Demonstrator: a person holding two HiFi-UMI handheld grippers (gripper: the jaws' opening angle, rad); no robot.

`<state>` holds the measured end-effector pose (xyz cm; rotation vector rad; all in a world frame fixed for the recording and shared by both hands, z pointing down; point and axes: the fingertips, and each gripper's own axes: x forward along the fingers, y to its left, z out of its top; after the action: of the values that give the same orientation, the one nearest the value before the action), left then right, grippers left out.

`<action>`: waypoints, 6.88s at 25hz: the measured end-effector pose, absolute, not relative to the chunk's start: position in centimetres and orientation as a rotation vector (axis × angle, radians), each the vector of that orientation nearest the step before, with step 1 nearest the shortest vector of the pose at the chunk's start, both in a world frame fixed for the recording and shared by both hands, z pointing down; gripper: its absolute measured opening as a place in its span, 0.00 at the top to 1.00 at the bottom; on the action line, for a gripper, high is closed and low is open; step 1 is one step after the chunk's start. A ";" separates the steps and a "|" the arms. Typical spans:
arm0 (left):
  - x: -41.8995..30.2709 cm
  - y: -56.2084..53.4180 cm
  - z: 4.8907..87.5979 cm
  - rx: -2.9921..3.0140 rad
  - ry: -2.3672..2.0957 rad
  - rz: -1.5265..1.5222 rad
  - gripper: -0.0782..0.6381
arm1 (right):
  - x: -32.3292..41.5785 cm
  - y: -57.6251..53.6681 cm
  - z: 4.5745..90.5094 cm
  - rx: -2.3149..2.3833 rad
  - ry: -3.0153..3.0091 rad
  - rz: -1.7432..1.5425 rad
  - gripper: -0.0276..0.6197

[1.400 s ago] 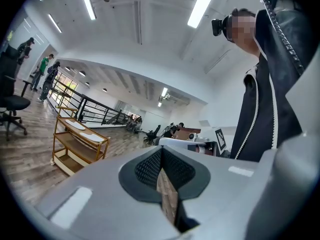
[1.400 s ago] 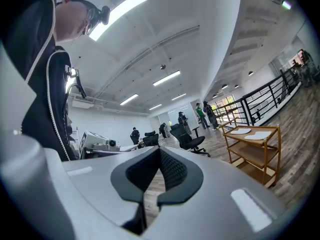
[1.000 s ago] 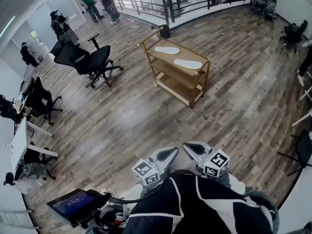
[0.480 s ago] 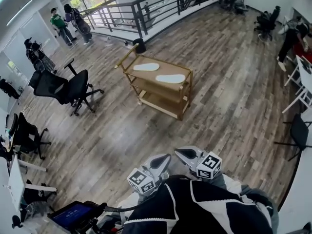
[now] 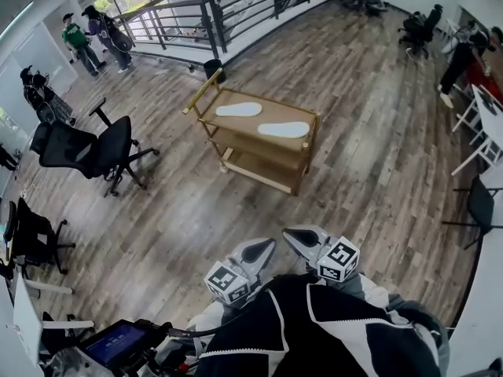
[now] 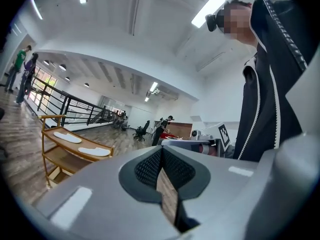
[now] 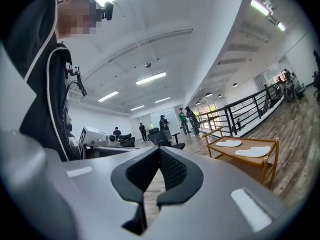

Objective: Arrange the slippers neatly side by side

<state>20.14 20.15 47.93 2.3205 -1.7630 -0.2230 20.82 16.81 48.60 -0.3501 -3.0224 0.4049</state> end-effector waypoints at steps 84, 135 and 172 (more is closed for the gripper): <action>-27.3 -24.2 51.1 2.665 -1.210 0.124 0.86 | -22.2 -25.6 47.4 0.480 -3.052 0.394 0.95; -38.1 -29.6 72.3 2.198 -1.311 0.976 0.84 | -21.0 -23.5 48.0 0.461 -3.016 0.436 0.95; -43.6 -20.6 55.5 2.234 -1.834 0.236 0.84 | -29.8 -21.5 49.1 0.129 -3.035 0.471 0.95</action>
<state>-43.63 -20.62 55.46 2.2345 -1.8341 0.2365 -29.78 -21.51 49.11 0.1293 -3.0349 0.4710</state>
